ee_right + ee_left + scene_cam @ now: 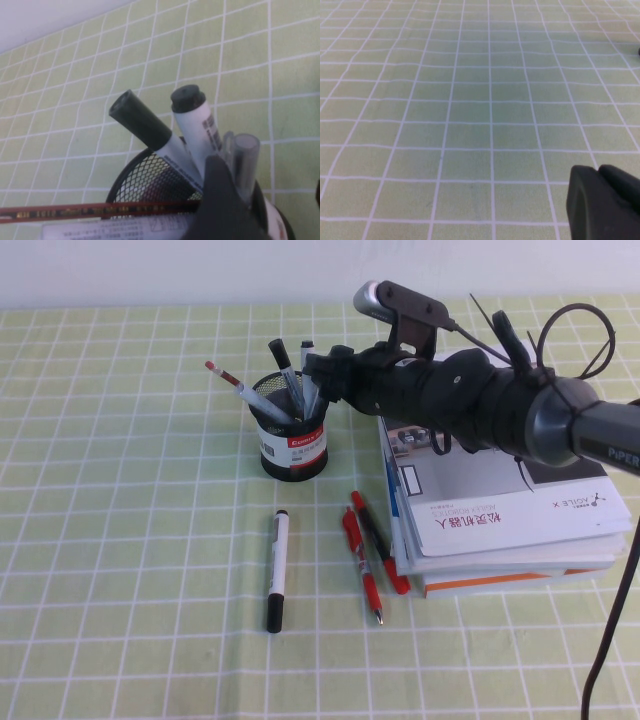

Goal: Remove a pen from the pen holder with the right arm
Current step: 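Take a marker out of the pen holder and lay it on the table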

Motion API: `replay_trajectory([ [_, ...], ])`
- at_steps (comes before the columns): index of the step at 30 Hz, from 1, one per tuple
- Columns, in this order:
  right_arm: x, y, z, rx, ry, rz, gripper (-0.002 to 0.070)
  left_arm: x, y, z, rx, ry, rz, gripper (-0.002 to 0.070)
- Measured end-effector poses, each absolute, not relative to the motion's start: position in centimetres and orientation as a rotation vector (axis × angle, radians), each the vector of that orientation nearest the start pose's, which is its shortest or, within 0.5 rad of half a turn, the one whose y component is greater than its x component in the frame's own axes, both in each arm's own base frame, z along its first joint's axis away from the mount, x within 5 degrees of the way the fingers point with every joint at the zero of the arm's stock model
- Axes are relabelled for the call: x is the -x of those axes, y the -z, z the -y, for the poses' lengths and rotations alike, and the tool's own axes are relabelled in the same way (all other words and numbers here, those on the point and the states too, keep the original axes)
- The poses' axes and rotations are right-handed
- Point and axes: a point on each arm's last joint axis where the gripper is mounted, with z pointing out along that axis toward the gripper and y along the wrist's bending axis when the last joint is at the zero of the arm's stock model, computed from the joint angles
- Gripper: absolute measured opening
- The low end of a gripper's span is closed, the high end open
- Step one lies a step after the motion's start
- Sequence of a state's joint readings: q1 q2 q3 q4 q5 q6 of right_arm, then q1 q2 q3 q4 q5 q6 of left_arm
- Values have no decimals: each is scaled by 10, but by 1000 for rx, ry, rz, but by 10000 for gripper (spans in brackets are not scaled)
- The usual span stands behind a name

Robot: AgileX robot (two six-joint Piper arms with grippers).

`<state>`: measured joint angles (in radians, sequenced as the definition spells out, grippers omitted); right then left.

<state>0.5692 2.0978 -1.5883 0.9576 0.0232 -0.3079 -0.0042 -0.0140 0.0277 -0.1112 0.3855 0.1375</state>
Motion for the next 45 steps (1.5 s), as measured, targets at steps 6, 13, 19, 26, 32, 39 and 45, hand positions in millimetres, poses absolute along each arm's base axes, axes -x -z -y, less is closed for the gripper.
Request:
replay_trajectory([
  [6,-420,-230,-270,-54,-777,-2077,309,-52,-170,4,-65,19,-1879,-5],
  [13,-425,-232,-274,-45,-780,-2059,295,-52,-170,4,-65,19,-1879,-5],
  [19,-427,-221,-275,-45,-771,-2083,293,-52,-170,4,-65,19,-1879,-5],
  [26,-428,-219,-277,-42,-773,-2087,258,-52,-170,4,-65,19,-1879,-5],
  [32,-429,-221,-277,-41,-778,-2081,164,-52,-170,4,-65,19,-1879,-5],
  [39,-429,-221,-277,-39,-780,-2083,48,-52,-170,4,-65,19,-1879,-5],
  [45,-429,-221,-278,-36,-783,-2085,47,-52,-170,4,-65,19,-1879,-5],
])
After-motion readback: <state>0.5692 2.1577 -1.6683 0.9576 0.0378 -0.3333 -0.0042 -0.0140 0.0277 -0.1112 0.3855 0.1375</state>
